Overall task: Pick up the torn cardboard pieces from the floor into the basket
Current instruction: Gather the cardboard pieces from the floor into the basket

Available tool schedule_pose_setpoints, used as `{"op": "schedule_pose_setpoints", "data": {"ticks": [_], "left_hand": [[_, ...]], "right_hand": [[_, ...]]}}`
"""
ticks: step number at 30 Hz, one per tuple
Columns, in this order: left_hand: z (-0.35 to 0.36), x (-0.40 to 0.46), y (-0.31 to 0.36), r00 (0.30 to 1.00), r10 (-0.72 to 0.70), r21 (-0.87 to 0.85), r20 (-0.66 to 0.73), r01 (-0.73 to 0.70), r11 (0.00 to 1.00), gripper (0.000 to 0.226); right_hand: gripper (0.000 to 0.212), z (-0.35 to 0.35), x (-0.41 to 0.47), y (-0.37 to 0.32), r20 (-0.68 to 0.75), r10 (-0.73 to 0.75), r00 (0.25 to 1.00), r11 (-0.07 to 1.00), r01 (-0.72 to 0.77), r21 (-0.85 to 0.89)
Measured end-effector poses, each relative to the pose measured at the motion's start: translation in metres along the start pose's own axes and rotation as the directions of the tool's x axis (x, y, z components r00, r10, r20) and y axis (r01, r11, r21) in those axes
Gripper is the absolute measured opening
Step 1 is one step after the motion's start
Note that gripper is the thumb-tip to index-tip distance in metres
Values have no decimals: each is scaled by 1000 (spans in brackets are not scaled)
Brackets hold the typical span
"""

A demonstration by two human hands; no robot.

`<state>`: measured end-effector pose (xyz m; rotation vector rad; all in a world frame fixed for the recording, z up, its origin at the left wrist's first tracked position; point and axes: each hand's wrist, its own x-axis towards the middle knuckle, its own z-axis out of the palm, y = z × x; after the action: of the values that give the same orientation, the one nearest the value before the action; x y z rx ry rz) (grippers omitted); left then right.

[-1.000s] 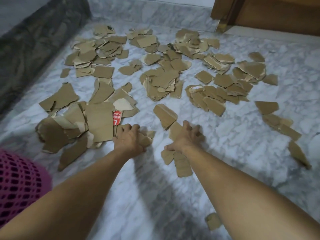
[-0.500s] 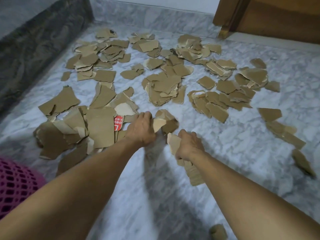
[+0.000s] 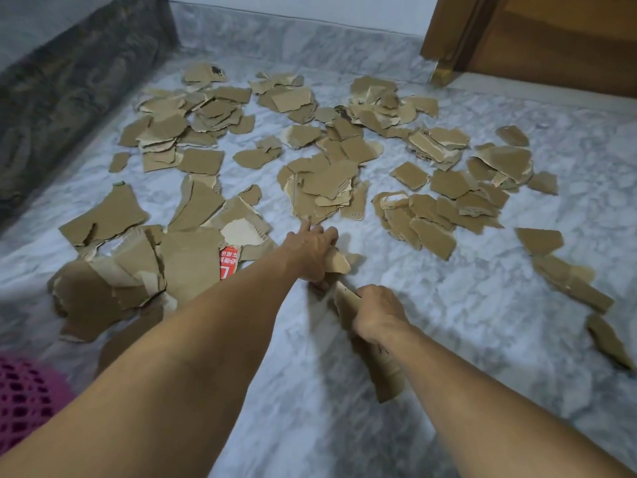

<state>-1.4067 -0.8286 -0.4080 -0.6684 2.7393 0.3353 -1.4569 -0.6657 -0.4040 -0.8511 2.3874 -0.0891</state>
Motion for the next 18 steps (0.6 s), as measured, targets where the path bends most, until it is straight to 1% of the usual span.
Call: {"op": "schedule_pose_setpoints", "data": {"ticks": [1, 3, 4, 7, 9, 11, 13, 16, 18], "left_hand": [[2, -2, -1, 1000, -27, -12, -15, 27, 1000, 62], [2, -10, -4, 996, -69, -37, -48, 67, 997, 56], [3, -14, -8, 995, -82, -59, -64, 78, 995, 52], [5, -38, -28, 987, -143, -152, -80, 130, 980, 45], [4, -57, -43, 973, -223, -236, -62, 202, 951, 43], [-2, -81, -55, 948, -317, -358, -42, 281, 890, 47], [-5, -103, -61, 927, -375, -434, -3, 337, 836, 53], [-5, -142, -60, 891, -452, -469, 46, 418, 778, 60], [-14, -164, -57, 869, -493, -462, 35, 452, 763, 60]], "right_hand": [[49, 0, 1, -1, 0, -14, 1000, 1000, 14, -20], [49, -3, 1, -3, 8, -47, 999, 997, 47, -54], [45, -4, 0, -3, 19, -66, 998, 995, 67, -68], [25, -7, -3, -8, 70, -122, 990, 989, 127, -71], [16, -16, -5, -16, 120, -142, 982, 990, 143, 4], [12, -27, -3, -26, 192, -148, 970, 988, 135, 80], [22, -39, -3, -33, 243, -156, 958, 981, 121, 151], [23, -58, -14, -42, 278, -167, 946, 964, 97, 249], [22, -72, -26, -52, 281, -186, 942, 936, 82, 344]]}}
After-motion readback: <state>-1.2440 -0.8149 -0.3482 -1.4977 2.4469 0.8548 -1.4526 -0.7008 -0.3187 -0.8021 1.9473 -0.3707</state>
